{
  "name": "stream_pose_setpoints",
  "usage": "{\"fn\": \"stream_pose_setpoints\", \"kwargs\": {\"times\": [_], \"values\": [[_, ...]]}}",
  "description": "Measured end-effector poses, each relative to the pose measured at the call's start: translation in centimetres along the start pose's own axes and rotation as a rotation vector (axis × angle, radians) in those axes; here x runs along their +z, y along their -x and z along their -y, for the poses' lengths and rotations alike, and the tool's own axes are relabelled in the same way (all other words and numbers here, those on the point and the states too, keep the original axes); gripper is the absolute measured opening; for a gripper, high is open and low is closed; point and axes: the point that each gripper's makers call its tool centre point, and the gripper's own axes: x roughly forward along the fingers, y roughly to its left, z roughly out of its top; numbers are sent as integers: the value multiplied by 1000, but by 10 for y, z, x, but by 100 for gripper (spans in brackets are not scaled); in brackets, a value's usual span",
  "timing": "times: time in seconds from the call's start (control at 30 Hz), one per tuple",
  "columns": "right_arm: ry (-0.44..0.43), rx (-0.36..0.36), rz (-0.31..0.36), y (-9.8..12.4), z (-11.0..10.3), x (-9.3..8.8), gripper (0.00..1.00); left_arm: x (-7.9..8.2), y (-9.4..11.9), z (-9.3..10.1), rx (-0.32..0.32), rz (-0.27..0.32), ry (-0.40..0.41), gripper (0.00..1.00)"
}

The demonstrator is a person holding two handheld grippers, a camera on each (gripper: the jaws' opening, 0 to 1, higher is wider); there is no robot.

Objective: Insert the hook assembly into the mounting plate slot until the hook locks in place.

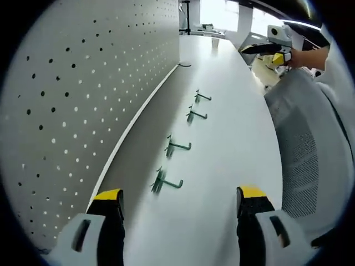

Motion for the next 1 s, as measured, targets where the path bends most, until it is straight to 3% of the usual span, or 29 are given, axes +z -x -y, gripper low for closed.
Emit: {"fn": "stream_pose_setpoints", "kwargs": {"times": [0.63,1.0], "values": [[-15,-6,-20,3,1,-9,66,-5,-20,-8,-46,-102,-93,85],[-25,-3,-26,4,3,-12,66,-9,-33,-14,-77,-141,-105,84]]}}
